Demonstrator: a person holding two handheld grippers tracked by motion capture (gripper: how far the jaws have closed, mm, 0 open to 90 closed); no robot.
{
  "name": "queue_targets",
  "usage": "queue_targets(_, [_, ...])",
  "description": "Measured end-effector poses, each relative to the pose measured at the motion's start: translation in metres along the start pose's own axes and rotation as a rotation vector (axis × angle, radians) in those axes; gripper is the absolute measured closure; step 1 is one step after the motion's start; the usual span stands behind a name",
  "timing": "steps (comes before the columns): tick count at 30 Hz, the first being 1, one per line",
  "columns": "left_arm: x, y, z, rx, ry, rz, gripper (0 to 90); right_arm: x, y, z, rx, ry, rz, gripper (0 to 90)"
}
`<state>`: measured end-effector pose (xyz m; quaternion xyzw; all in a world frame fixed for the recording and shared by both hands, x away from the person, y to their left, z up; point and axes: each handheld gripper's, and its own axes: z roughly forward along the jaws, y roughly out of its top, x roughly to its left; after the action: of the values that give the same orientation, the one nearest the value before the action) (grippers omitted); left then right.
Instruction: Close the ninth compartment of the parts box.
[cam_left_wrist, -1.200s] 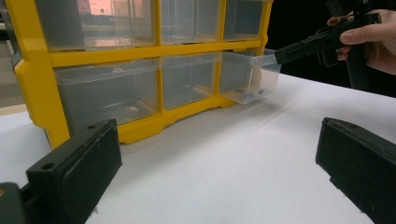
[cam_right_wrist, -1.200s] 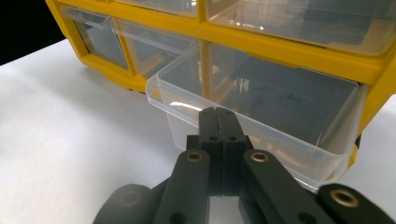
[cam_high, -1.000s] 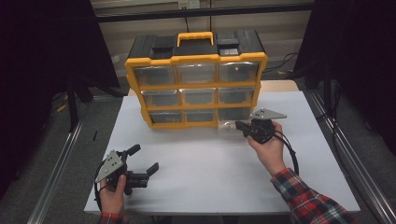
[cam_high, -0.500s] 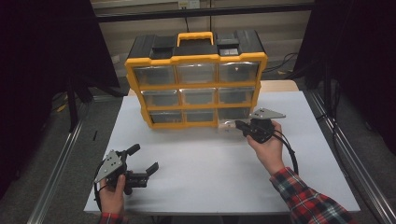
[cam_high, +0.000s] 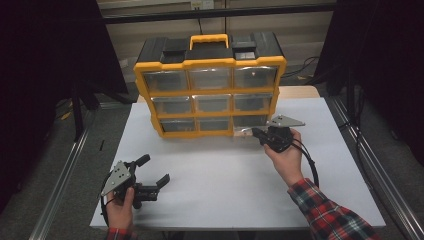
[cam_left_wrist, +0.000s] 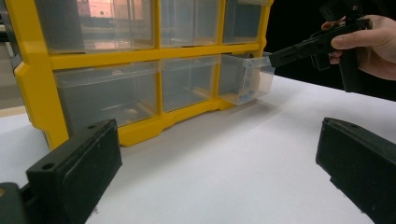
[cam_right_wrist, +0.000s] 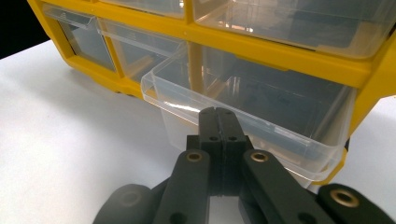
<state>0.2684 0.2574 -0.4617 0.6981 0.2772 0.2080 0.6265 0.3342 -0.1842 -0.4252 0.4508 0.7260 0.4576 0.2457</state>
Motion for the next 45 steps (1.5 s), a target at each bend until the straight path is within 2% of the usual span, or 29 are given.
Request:
queue_targets(13, [-0.0008,-0.0003,0.0004,0.000,-0.011,-0.005,0.0,0.0002,0.0006,0.0029,0.001,-0.012,-0.011,90.0])
queue_targets(21, [-0.0004,-0.0002,0.0002,0.000,-0.003,-0.005,0.0,-0.0005,0.0008,0.0049,0.006,-0.010,0.001,90.0])
queue_targets(29, [-0.0007,0.0000,0.0001,0.002,-0.016,-0.002,0.0,-0.0003,0.0006,0.0065,0.000,-0.018,-0.003,90.0])
queue_targets(32, [-0.0009,0.0003,-0.0003,-0.001,0.000,-0.007,0.0,0.0002,0.0007,0.0072,0.001,-0.024,0.000,90.0])
queue_targets(45, [-0.0007,0.0001,-0.0001,-0.001,0.000,-0.006,0.0,-0.0004,0.0019,0.0089,0.004,-0.028,-0.008,90.0])
